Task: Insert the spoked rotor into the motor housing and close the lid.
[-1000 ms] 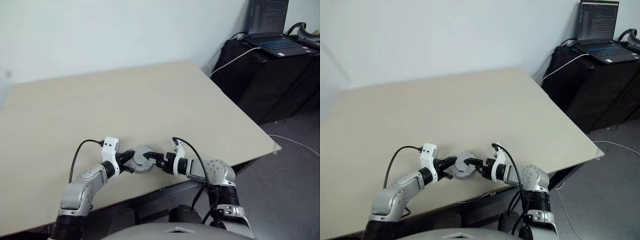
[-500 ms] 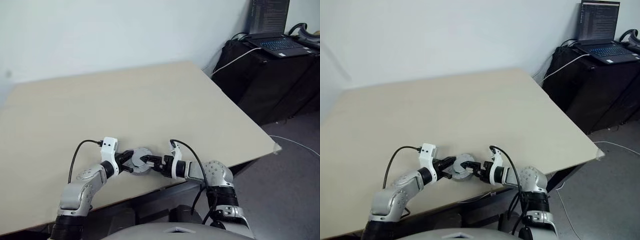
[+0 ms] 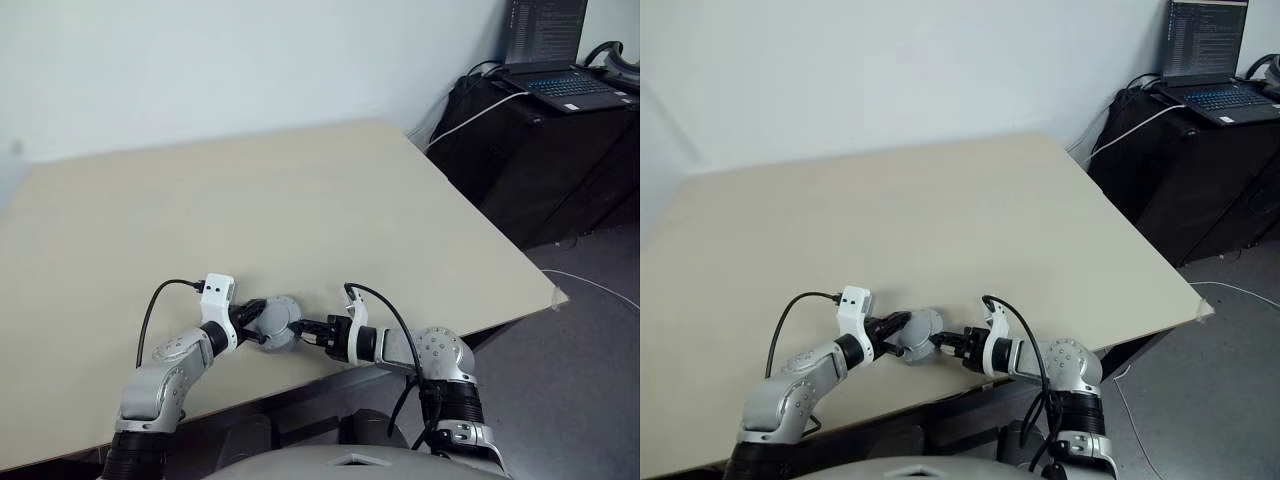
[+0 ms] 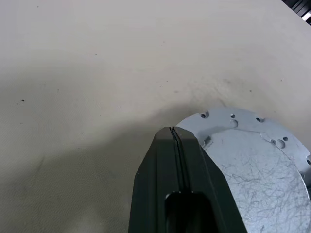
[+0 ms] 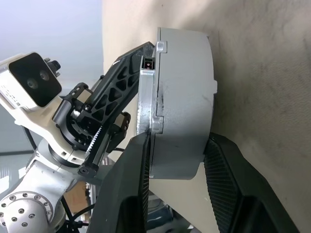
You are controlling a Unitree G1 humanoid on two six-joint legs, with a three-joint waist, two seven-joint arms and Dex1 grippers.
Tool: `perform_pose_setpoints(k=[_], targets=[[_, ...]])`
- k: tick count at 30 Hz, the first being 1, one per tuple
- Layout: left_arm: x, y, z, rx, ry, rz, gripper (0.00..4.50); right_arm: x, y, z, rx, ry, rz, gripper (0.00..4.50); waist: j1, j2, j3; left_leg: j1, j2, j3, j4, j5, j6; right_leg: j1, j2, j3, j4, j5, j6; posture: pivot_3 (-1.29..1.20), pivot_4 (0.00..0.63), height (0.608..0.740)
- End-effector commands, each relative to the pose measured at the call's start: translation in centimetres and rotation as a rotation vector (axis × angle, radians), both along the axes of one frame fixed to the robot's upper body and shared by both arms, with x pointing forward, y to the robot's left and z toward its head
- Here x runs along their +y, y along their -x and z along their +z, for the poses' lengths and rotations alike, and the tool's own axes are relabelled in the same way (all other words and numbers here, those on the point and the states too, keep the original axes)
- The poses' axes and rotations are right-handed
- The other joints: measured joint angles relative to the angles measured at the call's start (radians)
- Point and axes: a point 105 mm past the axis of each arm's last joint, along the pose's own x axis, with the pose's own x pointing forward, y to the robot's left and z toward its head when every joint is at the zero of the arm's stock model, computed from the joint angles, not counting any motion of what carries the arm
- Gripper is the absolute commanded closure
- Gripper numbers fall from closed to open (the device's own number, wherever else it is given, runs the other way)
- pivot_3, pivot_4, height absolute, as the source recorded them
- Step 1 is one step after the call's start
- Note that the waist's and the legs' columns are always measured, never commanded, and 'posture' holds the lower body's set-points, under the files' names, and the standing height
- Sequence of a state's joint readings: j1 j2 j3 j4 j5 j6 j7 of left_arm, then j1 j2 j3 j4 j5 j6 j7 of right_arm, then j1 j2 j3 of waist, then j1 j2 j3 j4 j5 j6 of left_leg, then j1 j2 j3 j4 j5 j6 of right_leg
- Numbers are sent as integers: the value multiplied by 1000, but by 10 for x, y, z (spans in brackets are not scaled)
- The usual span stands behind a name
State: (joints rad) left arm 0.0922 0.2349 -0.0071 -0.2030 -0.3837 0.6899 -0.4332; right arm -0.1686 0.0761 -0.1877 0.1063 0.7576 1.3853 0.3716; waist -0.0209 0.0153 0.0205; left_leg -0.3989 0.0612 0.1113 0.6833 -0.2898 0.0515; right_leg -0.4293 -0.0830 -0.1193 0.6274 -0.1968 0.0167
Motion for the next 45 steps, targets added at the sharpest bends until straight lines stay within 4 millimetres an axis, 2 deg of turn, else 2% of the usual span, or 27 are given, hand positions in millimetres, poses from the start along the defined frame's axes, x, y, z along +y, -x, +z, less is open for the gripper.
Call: perform_pose_setpoints(k=[1, 7, 12, 15, 22, 24, 28, 35, 42, 45], targets=[[-22, 4, 4, -5, 54, -63, 4500, 22, 1, 21, -49, -96, 47, 3221, 0, 0, 0, 1, 0, 0, 0, 0, 0, 0, 0, 0, 0, 0, 0, 0, 0, 740], [-21, 4, 10, -34, 80, -44, 4500, 20, -1, 20, -40, -96, 18, 3221, 0, 0, 0, 1, 0, 0, 0, 0, 0, 0, 0, 0, 0, 0, 0, 0, 0, 740], [-21, 6, 30, -127, 155, -35, 4500, 16, -2, 18, -34, -93, -4, 3221, 0, 0, 0, 0, 0, 0, 0, 0, 0, 0, 0, 1, 0, 0, 0, 0, 0, 740], [-21, 10, 49, -208, 240, -29, 4500, 12, -2, 16, -31, -92, -19, 3221, -1, -1, 1, -1, 0, 0, 0, 0, 0, 0, 0, 1, 0, 0, 0, 0, 0, 740], [-7, 18, 75, -282, 445, 98, 4500, 5, -4, 15, -28, -94, -60, 3221, -2, -1, 1, 0, 1, 0, 0, 0, 0, 0, 1, 1, 0, 0, 0, 0, 0, 740], [-1, 20, 77, -266, 530, 174, 4500, 1, -8, 18, -37, -116, -90, 3221, 0, -1, 2, 0, 0, 0, 0, 0, 0, -1, 0, 1, -1, 0, 0, 0, 0, 740], [3, 33, 57, -107, 744, 355, 4500, -5, -19, 34, -87, -203, -153, 3221, -1, -3, 3, 0, 0, 0, 1, 0, 0, -1, 0, 1, -2, 0, 1, 0, 0, 740], [-5, 53, 43, 19, 1012, 454, 2299, -7, -30, 52, -142, -249, -210, 3221, -6, -5, 10, 0, 1, -2, 1, -2, -2, -2, 1, 0, -1, -1, 0, 0, 0, 740], [-12, 60, 36, 58, 1186, 517, 37, -9, -38, 64, -180, -261, -224, 3221, -7, -5, 15, -1, 0, -3, 1, -3, -4, -2, 1, -1, -2, -1, 0, 0, 0, 740], [-21, 63, 37, 74, 1256, 509, 0, -9, -40, 69, -194, -269, -229, 3221, -7, -5, 15, -1, 0, -3, 1, -3, -4, -2, 1, -1, -2, -1, 0, 0, 0, 740]])
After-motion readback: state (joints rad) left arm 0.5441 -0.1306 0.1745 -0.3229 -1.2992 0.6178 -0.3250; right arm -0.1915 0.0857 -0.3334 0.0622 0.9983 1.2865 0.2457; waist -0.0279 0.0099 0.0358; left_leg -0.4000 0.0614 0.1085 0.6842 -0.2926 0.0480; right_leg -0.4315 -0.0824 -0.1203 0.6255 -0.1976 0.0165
